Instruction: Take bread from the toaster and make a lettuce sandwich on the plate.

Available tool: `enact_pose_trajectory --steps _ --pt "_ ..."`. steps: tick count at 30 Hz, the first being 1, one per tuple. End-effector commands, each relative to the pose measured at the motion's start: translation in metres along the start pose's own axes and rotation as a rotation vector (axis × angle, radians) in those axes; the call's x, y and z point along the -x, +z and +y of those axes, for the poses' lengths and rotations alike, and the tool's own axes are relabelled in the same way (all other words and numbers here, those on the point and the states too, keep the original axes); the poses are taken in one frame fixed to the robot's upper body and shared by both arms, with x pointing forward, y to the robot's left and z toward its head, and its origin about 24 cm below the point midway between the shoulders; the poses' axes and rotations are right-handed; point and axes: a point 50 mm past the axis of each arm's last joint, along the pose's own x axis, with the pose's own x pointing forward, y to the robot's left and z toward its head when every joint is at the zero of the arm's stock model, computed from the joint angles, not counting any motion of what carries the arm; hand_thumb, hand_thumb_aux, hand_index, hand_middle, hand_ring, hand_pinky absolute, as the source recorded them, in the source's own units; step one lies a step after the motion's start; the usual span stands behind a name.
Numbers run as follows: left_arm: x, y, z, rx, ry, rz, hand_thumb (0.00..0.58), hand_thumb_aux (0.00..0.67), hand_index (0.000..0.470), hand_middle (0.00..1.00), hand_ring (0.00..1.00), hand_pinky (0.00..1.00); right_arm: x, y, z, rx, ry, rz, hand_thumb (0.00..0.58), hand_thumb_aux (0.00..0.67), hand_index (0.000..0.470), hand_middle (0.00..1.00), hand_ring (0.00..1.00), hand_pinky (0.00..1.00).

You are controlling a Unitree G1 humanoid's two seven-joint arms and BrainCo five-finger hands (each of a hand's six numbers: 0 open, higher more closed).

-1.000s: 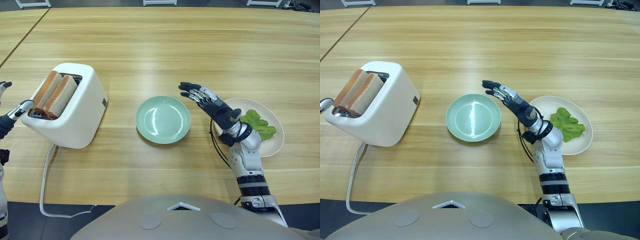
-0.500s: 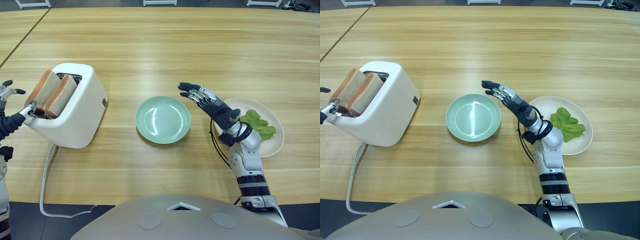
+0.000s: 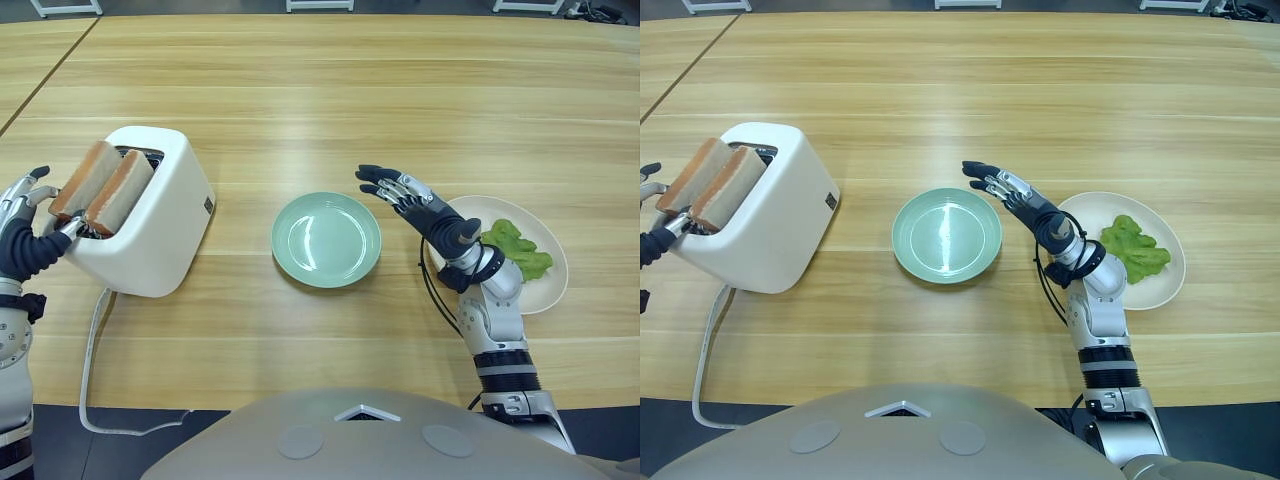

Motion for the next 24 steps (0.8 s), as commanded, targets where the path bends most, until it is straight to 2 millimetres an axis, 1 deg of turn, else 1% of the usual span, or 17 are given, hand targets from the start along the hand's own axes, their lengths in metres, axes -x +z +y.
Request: enact_pose_trajectory --steps 1,9,13,14,17,19,21,22,23,24 --pt "0.0 0.0 -0.003 0.023 -0.002 0.001 0.58 0.67 0.47 0.0 0.0 0.0 -0.001 0.002 -0.001 0.005 0.006 -0.001 0.0 0.0 0.0 0.0 0.0 0.0" --pt "0.0 0.009 0.012 0.06 0.124 -0.051 0.58 0.67 0.47 0.0 0.0 0.0 -0.002 0.001 0.0 0.006 0.015 0.003 0.0 0.0 0.0 0.0 0.0 0.0" --pt "0.0 0.013 0.027 0.126 0.258 -0.102 0.58 0.67 0.47 0.0 0.0 0.0 -0.003 0.0 0.0 0.006 0.018 0.006 0.0 0.0 0.0 0.0 0.0 0.0" --pt "0.001 0.015 0.034 0.183 0.312 -0.129 0.58 0.67 0.47 0.0 0.0 0.0 -0.003 0.0 0.0 0.006 0.019 0.007 0.0 0.0 0.0 0.0 0.0 0.0" --pt "0.009 0.023 0.064 0.291 0.489 -0.221 0.58 0.67 0.47 0.0 0.0 0.0 -0.004 -0.001 0.001 0.005 0.021 0.006 0.0 0.0 0.0 0.0 0.0 0.0" --pt "0.013 0.032 0.073 0.351 0.55 -0.291 0.58 0.67 0.47 0.0 0.0 0.0 -0.003 -0.001 0.0 0.007 0.018 0.008 0.0 0.0 0.0 0.0 0.0 0.0" --pt "0.014 0.042 0.073 0.396 0.555 -0.346 0.58 0.67 0.47 0.0 0.0 0.0 -0.003 -0.001 0.0 0.008 0.015 0.009 0.0 0.0 0.0 0.0 0.0 0.0" --pt "0.012 0.049 0.068 0.423 0.528 -0.371 0.58 0.67 0.47 0.0 0.0 0.0 -0.003 -0.001 0.0 0.008 0.014 0.009 0.0 0.0 0.0 0.0 0.0 0.0" --pt "0.01 0.056 0.06 0.456 0.488 -0.396 0.58 0.67 0.47 0.0 0.0 0.0 -0.003 -0.002 0.0 0.007 0.013 0.009 0.0 0.0 0.0 0.0 0.0 0.0" --pt "0.003 0.066 0.042 0.507 0.41 -0.42 0.58 0.67 0.47 0.0 0.0 0.0 -0.004 -0.003 0.0 0.006 0.011 0.009 0.0 0.0 0.0 0.0 0.0 0.0"
